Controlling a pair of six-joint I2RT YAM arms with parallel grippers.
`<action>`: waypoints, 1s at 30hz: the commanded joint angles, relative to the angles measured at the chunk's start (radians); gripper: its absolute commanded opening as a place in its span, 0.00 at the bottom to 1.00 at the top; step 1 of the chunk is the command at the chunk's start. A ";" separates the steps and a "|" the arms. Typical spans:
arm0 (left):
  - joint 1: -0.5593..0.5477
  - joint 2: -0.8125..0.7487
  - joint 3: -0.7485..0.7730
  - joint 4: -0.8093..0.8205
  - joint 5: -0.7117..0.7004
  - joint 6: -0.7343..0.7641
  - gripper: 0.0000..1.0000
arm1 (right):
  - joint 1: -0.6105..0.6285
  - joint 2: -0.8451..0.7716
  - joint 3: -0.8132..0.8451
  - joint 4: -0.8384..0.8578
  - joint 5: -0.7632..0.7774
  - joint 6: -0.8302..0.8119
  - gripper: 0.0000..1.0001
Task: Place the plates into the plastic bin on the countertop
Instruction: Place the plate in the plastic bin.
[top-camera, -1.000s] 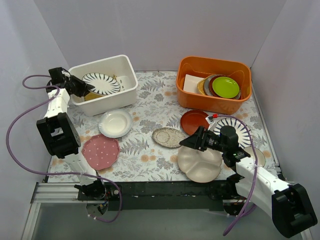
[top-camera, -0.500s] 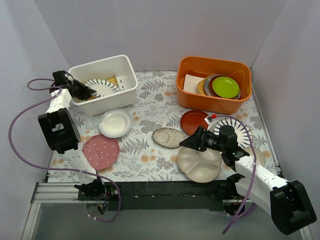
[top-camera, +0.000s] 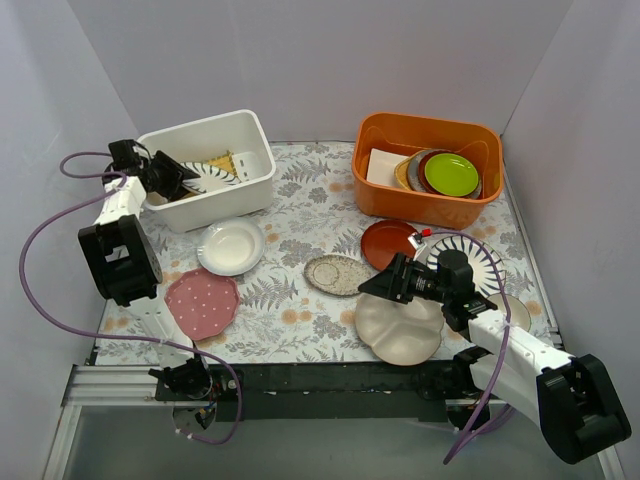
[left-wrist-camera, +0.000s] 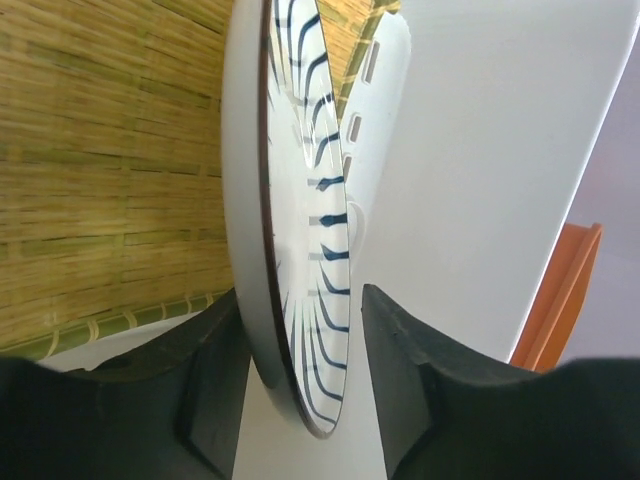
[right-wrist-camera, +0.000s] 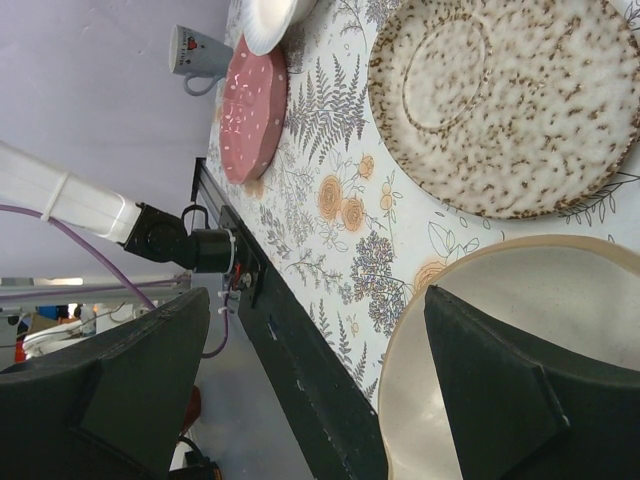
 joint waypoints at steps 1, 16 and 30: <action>0.005 -0.022 0.018 0.013 0.026 0.014 0.47 | -0.006 0.004 0.025 0.052 -0.027 -0.014 0.95; 0.005 -0.070 0.059 -0.133 -0.129 0.037 0.70 | -0.012 -0.013 0.024 0.048 -0.036 -0.014 0.95; -0.001 -0.114 0.188 -0.203 -0.124 0.051 0.78 | -0.012 -0.035 0.025 0.036 -0.038 -0.014 0.95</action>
